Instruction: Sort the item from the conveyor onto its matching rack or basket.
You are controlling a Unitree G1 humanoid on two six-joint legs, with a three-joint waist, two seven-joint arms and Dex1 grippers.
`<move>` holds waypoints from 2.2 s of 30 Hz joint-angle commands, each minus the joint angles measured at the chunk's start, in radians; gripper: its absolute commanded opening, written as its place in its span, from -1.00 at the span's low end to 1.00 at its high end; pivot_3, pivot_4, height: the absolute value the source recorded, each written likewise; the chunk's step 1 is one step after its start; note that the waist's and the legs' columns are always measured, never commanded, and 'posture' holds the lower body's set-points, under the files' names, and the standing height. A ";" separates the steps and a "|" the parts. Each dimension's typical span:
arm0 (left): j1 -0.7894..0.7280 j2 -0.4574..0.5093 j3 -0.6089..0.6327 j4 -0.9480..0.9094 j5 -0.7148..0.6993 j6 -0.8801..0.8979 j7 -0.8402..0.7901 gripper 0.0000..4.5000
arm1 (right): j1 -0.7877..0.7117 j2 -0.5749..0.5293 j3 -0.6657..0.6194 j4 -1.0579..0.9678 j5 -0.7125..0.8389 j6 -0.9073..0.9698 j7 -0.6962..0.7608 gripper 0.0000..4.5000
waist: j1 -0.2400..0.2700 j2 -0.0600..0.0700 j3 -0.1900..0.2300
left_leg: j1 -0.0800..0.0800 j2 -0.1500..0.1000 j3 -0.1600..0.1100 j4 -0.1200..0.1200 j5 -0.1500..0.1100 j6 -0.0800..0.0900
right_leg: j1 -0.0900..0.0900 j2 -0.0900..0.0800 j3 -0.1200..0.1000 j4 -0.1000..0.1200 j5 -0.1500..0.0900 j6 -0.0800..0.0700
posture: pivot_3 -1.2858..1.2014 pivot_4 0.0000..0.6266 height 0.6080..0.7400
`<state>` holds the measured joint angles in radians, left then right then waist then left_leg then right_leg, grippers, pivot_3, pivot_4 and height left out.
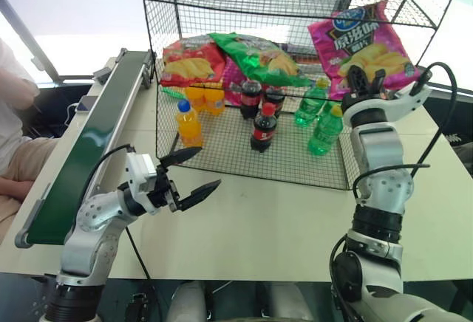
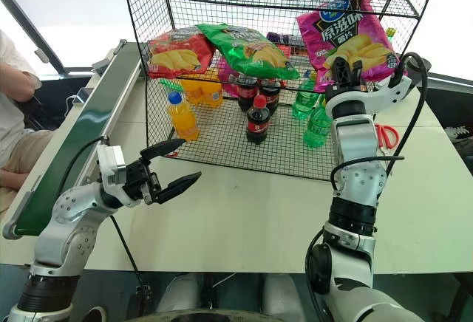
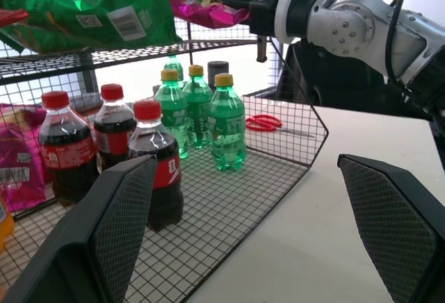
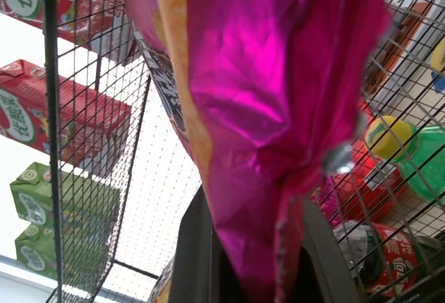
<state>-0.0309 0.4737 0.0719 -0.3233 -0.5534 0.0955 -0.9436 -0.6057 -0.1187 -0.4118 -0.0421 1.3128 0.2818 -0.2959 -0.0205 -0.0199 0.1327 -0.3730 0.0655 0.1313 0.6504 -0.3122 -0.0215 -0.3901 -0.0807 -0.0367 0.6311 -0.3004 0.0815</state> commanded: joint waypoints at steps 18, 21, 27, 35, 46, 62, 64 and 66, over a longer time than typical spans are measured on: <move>-0.028 0.000 -0.009 -0.022 0.050 -0.104 0.011 0.97 | -0.054 0.116 -0.028 -0.094 -0.010 -0.013 -0.151 -1.00 | -0.004 0.000 0.000 | 0.000 0.000 0.000 0.000 0.000 -0.001 | 0.000 0.000 0.000 0.000 0.000 0.000 | 0.03 -0.52 0.81; -0.037 -0.002 -0.014 -0.018 0.049 -0.105 0.012 0.97 | -0.098 0.093 -0.045 -0.043 -0.018 -0.020 -0.122 -1.00 | -0.012 0.000 0.000 | 0.000 0.000 0.000 0.000 0.001 -0.001 | -0.001 0.000 0.000 0.001 0.000 0.000 | 0.03 -0.52 0.81; -0.029 0.002 -0.012 -0.019 0.051 -0.107 0.007 1.00 | -0.135 0.053 -0.064 0.043 -0.051 -0.009 -0.091 -0.65 | -0.020 0.000 0.000 | 0.000 0.000 0.000 0.000 0.001 -0.001 | 0.000 0.000 0.000 0.000 0.000 0.000 | 0.03 -0.52 0.81; -0.010 -0.004 -0.016 -0.031 0.052 -0.105 0.015 1.00 | -0.131 0.083 -0.076 0.014 -0.006 0.013 -0.093 0.96 | -0.024 0.000 -0.001 | 0.000 0.001 0.000 -0.001 0.001 -0.001 | 0.000 0.001 0.000 0.001 0.000 0.001 | 0.03 -0.52 0.81; -0.009 -0.012 -0.027 -0.022 0.055 -0.108 0.013 1.00 | -0.037 0.012 -0.021 -0.158 0.175 0.234 -0.218 0.96 | -0.024 0.001 0.000 | 0.000 0.001 0.000 -0.002 0.001 0.000 | -0.001 0.000 0.000 0.000 0.001 0.002 | 0.03 -0.52 0.81; -0.014 -0.019 -0.030 -0.007 0.053 -0.104 0.006 1.00 | 0.216 -0.241 0.021 -0.378 0.484 0.414 -0.180 0.96 | -0.021 0.000 0.000 | 0.000 0.001 0.000 -0.002 -0.002 0.005 | 0.000 0.000 0.000 -0.001 0.001 0.002 | 0.03 -0.52 0.81; -0.016 -0.020 -0.025 -0.002 0.048 -0.100 0.008 1.00 | 0.266 -0.284 0.018 -0.436 0.611 0.470 -0.051 0.96 | -0.020 0.001 0.000 | 0.000 0.001 0.000 -0.002 -0.002 0.006 | 0.000 0.000 0.000 -0.001 0.001 0.002 | 0.03 -0.52 0.81; -0.016 -0.018 -0.013 -0.002 0.036 -0.088 0.015 1.00 | 0.357 -0.387 -0.003 -0.474 0.595 0.554 0.117 0.96 | -0.016 0.001 0.000 | -0.001 0.001 0.000 -0.002 -0.002 0.006 | 0.000 0.000 0.000 -0.001 0.001 0.002 | 0.03 -0.52 0.81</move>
<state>-0.0468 0.4532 0.0407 -0.3126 -0.4925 0.0123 -0.9332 -0.2834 -0.4486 -0.3855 -0.4510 1.8842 0.7746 -0.3155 -0.0363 -0.0194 0.1325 -0.3738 0.0661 0.1308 0.6484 -0.3146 -0.0149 -0.3900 -0.0809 -0.0367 0.6291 -0.2993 0.0833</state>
